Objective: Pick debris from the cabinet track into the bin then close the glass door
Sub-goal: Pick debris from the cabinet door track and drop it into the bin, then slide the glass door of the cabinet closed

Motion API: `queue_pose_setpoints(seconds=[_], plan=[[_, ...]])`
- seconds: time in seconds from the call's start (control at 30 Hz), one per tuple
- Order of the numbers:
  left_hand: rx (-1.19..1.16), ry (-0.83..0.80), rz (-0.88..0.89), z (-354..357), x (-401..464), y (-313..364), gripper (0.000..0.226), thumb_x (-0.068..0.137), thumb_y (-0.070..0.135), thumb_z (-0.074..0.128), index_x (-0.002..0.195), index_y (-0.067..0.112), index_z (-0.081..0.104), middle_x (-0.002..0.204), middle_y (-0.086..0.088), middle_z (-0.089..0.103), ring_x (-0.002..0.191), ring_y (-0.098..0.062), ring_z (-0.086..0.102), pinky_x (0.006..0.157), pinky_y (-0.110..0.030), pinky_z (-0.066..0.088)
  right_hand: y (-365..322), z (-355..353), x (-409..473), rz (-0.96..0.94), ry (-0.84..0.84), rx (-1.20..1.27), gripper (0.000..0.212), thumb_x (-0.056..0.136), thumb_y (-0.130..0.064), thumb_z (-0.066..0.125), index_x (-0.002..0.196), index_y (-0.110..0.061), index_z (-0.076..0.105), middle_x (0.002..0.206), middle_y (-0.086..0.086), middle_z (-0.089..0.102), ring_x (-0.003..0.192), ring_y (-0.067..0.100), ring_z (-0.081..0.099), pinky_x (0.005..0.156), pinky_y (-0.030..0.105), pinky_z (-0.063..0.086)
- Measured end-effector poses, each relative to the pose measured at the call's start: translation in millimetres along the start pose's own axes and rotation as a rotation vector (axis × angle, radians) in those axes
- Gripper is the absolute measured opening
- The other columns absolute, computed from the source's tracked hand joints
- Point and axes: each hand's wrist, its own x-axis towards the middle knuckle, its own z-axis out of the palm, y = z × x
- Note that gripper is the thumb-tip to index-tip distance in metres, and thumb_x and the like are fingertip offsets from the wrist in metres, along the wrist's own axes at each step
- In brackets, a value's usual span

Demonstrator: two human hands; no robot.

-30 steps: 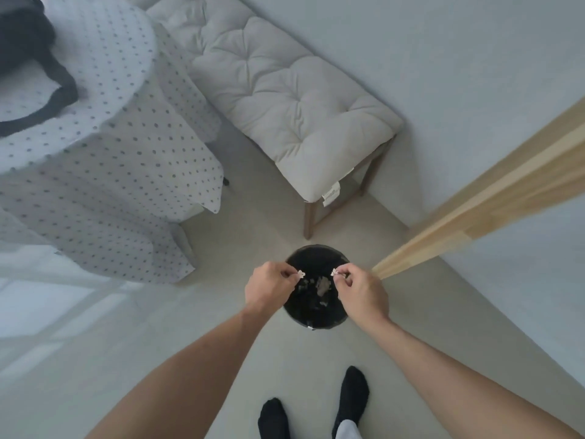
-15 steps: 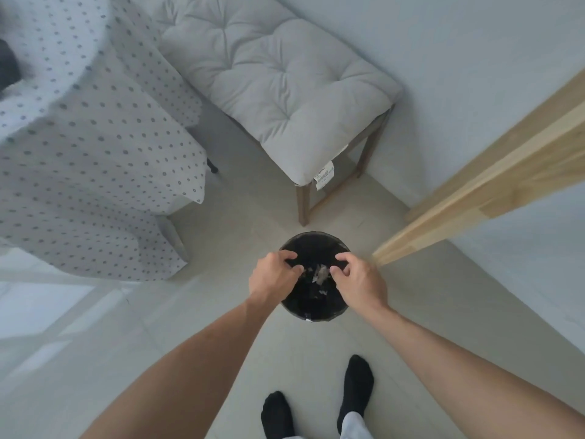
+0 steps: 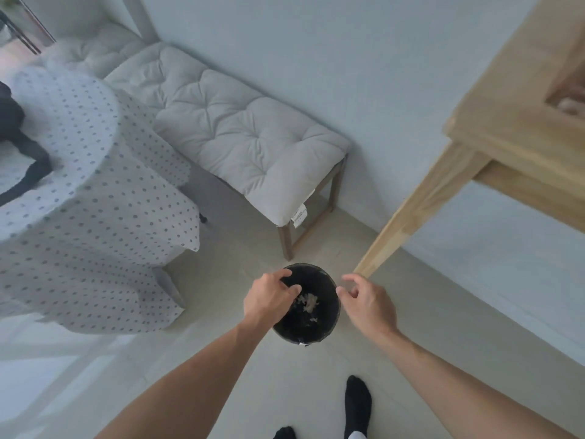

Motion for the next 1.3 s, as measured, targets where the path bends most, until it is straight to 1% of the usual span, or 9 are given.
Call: queue_pose_setpoints(seconds=[0.13,0.23,0.33,0.5,0.73,0.9,1.07,1.17,1.3], plan=[[0.023,0.023,0.129,-35.3,-30.3,38.4,0.047,0.093,0.050,0.073,0.138,0.036,0.070,0.095,0.018,0.074,0.102,-0.016,0.073,0.095,-0.047,0.062,-23.9,-55.7,-36.3,-0.002,0.101,0.049,0.034,0.100,-0.045,0.067,0.129,-0.029,0.072,0.093,-0.009,0.076,0.091,0.024,0.075,0.078,0.032,0.054],[0.051,0.035,0.243,-58.6,-54.2,69.2,0.050,0.093,0.051,0.074,0.140,0.037,0.068,0.103,0.015,0.074,0.104,-0.016,0.072,0.096,-0.047,0.061,-39.6,-96.8,-64.9,-0.012,0.181,0.067,0.035,0.100,-0.045,0.066,0.131,-0.029,0.072,0.087,-0.012,0.072,0.082,0.018,0.068,0.075,0.032,0.051],[0.053,0.060,0.327,-84.8,-78.7,103.1,0.048,0.090,0.054,0.073,0.136,0.041,0.069,0.094,0.021,0.067,0.099,-0.015,0.069,0.093,-0.042,0.060,-54.0,-134.3,-93.5,0.000,0.256,0.113,0.034,0.099,-0.046,0.065,0.129,-0.031,0.072,0.083,-0.016,0.066,0.088,0.020,0.071,0.081,0.036,0.056],[0.041,0.094,0.467,-119.2,-115.0,158.0,0.046,0.089,0.055,0.075,0.133,0.039,0.072,0.086,0.024,0.062,0.085,-0.005,0.063,0.073,-0.031,0.050,-77.9,-194.5,-131.4,0.007,0.372,0.172,0.034,0.098,-0.046,0.066,0.129,-0.031,0.072,0.088,-0.014,0.071,0.087,0.018,0.068,0.076,0.033,0.049],[0.021,0.071,0.634,-154.2,-159.7,236.6,0.051,0.092,0.054,0.075,0.138,0.034,0.069,0.080,0.016,0.063,0.072,0.006,0.056,0.059,-0.023,0.040,-91.2,-281.0,-174.9,0.017,0.531,0.237,0.034,0.099,-0.047,0.064,0.128,-0.031,0.071,0.089,-0.012,0.076,0.086,0.017,0.071,0.073,0.033,0.047],[0.011,0.085,0.726,-165.1,-182.6,295.1,0.055,0.089,0.060,0.076,0.139,0.038,0.068,0.083,0.019,0.071,0.086,-0.009,0.069,0.080,-0.034,0.057,-83.3,-336.0,-192.6,0.041,0.658,0.297,0.032,0.097,-0.043,0.064,0.125,-0.030,0.072,0.084,-0.009,0.076,0.081,0.016,0.071,0.066,0.031,0.049],[0.033,0.093,0.800,-154.1,-192.4,339.0,0.056,0.089,0.063,0.072,0.141,0.043,0.066,0.087,0.025,0.069,0.096,-0.012,0.067,0.084,-0.037,0.058,-60.7,-377.6,-205.4,0.088,0.759,0.324,0.028,0.096,-0.041,0.066,0.121,-0.032,0.074,0.079,-0.010,0.073,0.080,0.015,0.070,0.068,0.033,0.051],[0.037,0.088,0.821,-145.4,-191.7,361.2,0.055,0.089,0.066,0.070,0.140,0.045,0.065,0.090,0.028,0.069,0.101,-0.015,0.069,0.091,-0.044,0.060,-42.0,-402.8,-211.1,0.102,0.808,0.332,0.028,0.096,-0.040,0.067,0.122,-0.033,0.075,0.086,-0.009,0.076,0.087,0.022,0.072,0.079,0.040,0.058],[0.008,0.108,0.824,-140.1,-186.0,383.4,0.068,0.089,0.067,0.070,0.150,0.042,0.057,0.116,0.023,0.068,0.114,-0.016,0.066,0.096,-0.046,0.058,-18.5,-434.1,-214.3,0.123,0.891,0.283,0.028,0.098,-0.046,0.069,0.122,-0.034,0.075,0.088,-0.011,0.075,0.091,0.024,0.072,0.080,0.041,0.057]])
